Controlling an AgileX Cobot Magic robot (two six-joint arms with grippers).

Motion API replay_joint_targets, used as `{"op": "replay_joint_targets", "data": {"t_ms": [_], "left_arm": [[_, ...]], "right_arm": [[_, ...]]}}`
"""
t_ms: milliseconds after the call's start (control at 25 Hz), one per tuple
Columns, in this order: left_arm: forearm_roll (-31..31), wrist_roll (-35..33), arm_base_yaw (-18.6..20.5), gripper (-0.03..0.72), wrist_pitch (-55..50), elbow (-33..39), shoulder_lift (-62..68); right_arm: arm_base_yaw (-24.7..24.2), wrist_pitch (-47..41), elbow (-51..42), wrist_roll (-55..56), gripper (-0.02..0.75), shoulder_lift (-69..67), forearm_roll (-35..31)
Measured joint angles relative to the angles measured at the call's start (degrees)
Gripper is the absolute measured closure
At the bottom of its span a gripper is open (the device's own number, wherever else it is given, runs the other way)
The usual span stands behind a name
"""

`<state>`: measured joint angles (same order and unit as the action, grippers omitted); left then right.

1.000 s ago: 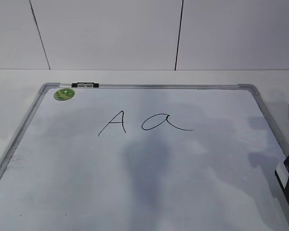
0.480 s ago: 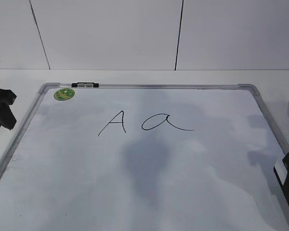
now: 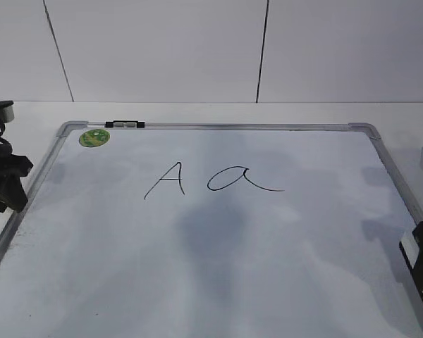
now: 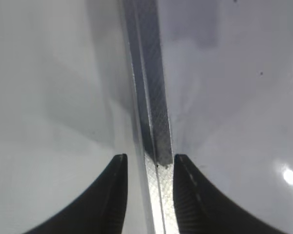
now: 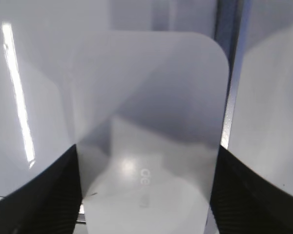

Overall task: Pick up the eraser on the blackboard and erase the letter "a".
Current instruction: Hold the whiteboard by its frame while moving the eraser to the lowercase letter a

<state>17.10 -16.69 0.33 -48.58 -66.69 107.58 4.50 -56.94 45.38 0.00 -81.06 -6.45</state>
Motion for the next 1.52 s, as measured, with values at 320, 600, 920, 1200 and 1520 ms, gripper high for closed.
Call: {"op": "replay_joint_targets", "data": {"t_ms": [320,600,920,1200,1520], "left_arm": [[-0.21,0.00,0.00,0.454,0.45,-0.02,0.73],[-0.21,0.00,0.00,0.507,0.84,-0.02,0.82],[-0.21,0.00,0.00,0.510,0.93,-0.02,0.82],[-0.21,0.00,0.00,0.511,1.33,-0.02,0.82],[-0.21,0.00,0.00,0.508,1.57,-0.02,0.82]], "right_arm": [[0.00,0.23,0.00,-0.32,0.170,0.00,0.00],[0.00,0.37,0.00,0.00,0.170,0.00,0.00],[0.00,0.37,0.00,-0.32,0.170,0.00,0.00],[0.00,0.50,0.00,-0.32,0.170,0.00,0.00],[0.00,0.50,0.00,-0.32,0.170,0.00,0.00]]}}
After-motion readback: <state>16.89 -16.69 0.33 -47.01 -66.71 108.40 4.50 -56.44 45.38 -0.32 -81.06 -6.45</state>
